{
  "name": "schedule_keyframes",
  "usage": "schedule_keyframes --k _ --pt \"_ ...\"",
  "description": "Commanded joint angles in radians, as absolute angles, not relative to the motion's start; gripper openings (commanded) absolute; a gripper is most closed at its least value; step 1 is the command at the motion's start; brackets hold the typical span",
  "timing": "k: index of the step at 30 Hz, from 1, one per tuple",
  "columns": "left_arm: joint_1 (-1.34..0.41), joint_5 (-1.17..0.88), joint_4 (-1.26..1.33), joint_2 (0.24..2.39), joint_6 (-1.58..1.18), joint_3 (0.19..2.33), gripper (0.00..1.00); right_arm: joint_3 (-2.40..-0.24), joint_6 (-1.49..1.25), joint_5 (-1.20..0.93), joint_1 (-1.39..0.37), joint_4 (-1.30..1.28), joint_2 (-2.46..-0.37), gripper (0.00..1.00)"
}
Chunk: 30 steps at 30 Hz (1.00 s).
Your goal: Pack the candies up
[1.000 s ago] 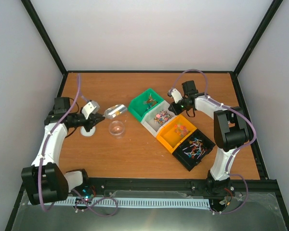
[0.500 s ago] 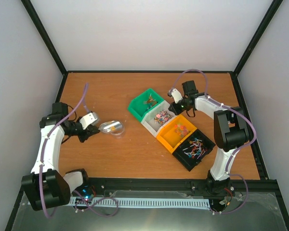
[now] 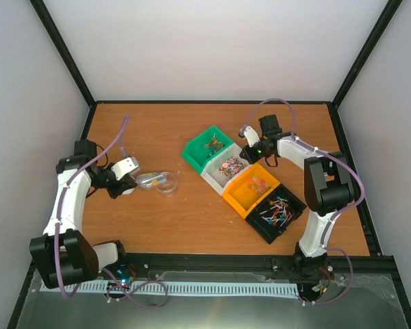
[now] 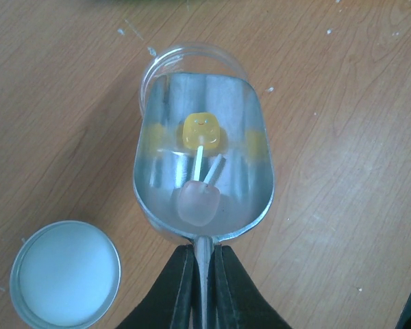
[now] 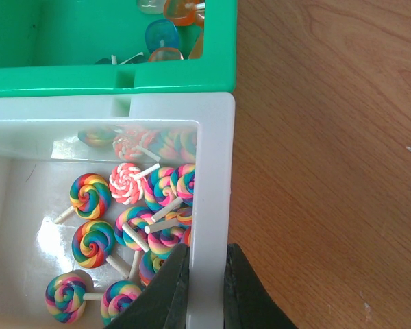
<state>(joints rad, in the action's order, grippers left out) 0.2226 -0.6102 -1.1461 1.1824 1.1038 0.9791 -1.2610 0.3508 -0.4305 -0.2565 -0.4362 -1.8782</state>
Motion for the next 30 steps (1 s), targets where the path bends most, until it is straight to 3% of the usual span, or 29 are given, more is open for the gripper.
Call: schedule_keyframes --k 1,14,30 --pt "0.207 -0.568 -1.165 1.197 1.128 1.032 0.01 -1.270 0.355 -0.454 -0.247 -0.429 -1.833 0.03" --pt "0.110 -0.409 -1.152 1.237 1.053 1.088 0.01 -1.267 0.351 -0.449 -0.246 -0.434 -1.842 0.03" --pt "0.098 -0.368 -1.224 1.231 1.069 1.160 0.01 -1.272 0.345 -0.453 -0.248 -0.436 -1.857 0.03"
